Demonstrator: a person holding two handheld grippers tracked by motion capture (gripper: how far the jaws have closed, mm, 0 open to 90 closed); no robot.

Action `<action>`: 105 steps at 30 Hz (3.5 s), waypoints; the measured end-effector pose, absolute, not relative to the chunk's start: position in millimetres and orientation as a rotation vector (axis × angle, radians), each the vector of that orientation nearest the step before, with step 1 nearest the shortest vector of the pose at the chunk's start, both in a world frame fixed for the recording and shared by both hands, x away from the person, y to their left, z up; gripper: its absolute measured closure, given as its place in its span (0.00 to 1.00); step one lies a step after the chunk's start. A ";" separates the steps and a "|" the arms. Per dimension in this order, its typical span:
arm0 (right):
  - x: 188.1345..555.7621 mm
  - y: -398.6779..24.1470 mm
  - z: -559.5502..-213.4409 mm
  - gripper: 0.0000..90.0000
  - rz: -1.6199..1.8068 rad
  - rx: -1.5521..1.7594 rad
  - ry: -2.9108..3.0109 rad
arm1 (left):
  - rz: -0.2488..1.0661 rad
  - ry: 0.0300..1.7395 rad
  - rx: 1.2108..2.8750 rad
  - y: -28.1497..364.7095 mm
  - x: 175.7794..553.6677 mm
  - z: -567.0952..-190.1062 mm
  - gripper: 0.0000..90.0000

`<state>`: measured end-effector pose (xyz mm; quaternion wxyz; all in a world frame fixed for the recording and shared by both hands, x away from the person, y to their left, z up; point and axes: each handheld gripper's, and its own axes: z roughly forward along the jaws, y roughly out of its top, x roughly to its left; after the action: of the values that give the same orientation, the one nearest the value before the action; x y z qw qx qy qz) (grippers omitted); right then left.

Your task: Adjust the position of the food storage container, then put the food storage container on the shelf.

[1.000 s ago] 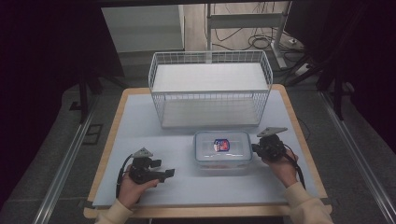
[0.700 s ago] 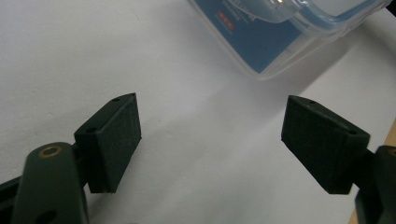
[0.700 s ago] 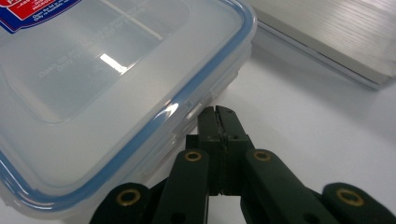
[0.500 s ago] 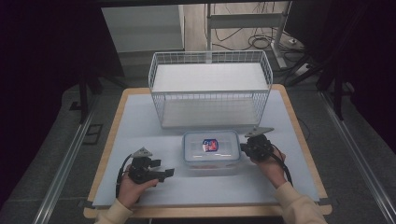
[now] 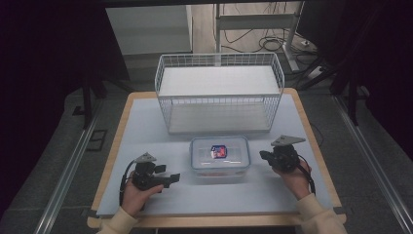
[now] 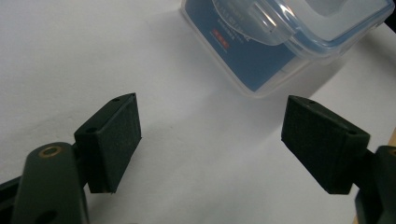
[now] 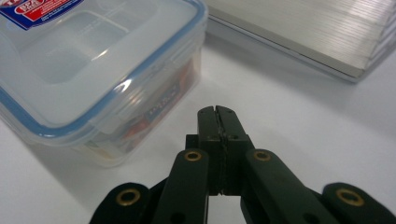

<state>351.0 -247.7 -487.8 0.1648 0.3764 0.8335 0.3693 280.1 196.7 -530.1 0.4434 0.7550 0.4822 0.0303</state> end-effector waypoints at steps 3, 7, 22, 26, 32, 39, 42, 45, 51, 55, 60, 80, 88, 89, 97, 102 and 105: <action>351.6 -250.5 -487.4 1.00 1.082 1.078 2.383 | 0.081 1.198 1.862 197.4 279.9 -528.3 0.22; 352.3 -249.1 -487.7 0.74 1.090 1.049 2.407 | 0.097 1.202 1.855 197.6 281.5 -526.1 0.22; 354.9 -258.5 -475.0 0.33 1.298 1.130 2.381 | 0.099 1.184 1.781 185.0 303.1 -497.8 0.23; 356.8 -259.9 -472.6 0.30 1.305 1.175 2.382 | 0.066 1.190 1.758 180.8 309.7 -492.7 0.22; 357.1 -260.0 -472.6 0.30 1.286 1.184 2.375 | 0.007 1.220 1.764 170.2 324.4 -492.5 0.17; 357.2 -261.4 -472.2 0.29 1.376 1.197 2.369 | -0.099 1.225 1.753 151.5 337.8 -500.9 0.17; 357.4 -261.2 -473.8 0.29 1.359 1.198 2.365 | -0.125 1.225 1.769 147.5 339.4 -504.9 0.16; 358.0 -260.1 -475.5 0.29 1.340 1.200 2.365 | -0.174 1.219 1.762 145.8 341.4 -509.7 0.17; 358.2 -258.8 -475.8 0.29 1.373 1.204 2.374 | -0.265 1.240 1.731 142.0 344.2 -522.0 0.18; 358.1 -260.1 -475.3 0.29 1.375 1.209 2.365 | -0.297 1.232 1.725 140.6 344.7 -523.8 0.20; 358.0 -260.8 -475.2 0.29 1.375 1.214 2.362 | -0.303 1.225 1.731 138.9 344.5 -524.0 0.20; 372.3 -241.3 -492.7 0.27 1.496 1.368 2.526 | -0.311 1.213 1.727 141.2 344.4 -525.2 0.23; 383.1 -228.9 -498.9 0.28 1.526 1.441 2.561 | -0.311 1.212 1.719 141.4 343.9 -526.0 0.23; 384.7 -227.4 -499.7 0.30 1.524 1.438 2.567 | -0.312 1.211 1.719 141.6 343.9 -526.1 0.23; 394.5 -226.1 -506.4 0.31 1.569 1.567 2.628 | -0.310 1.211 1.714 141.6 343.3 -526.6 0.23; 394.3 -227.6 -505.4 0.35 1.571 1.564 2.622 | -0.310 1.214 1.714 141.6 343.0 -526.5 0.23; 395.9 -230.4 -506.4 0.38 1.593 1.609 2.617 | -0.308 1.213 1.715 141.5 342.9 -526.4 0.23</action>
<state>395.9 -230.4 -506.4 -0.1585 0.4591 0.7467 0.4545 342.9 141.5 -526.4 0.4873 0.7054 0.4989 -0.1268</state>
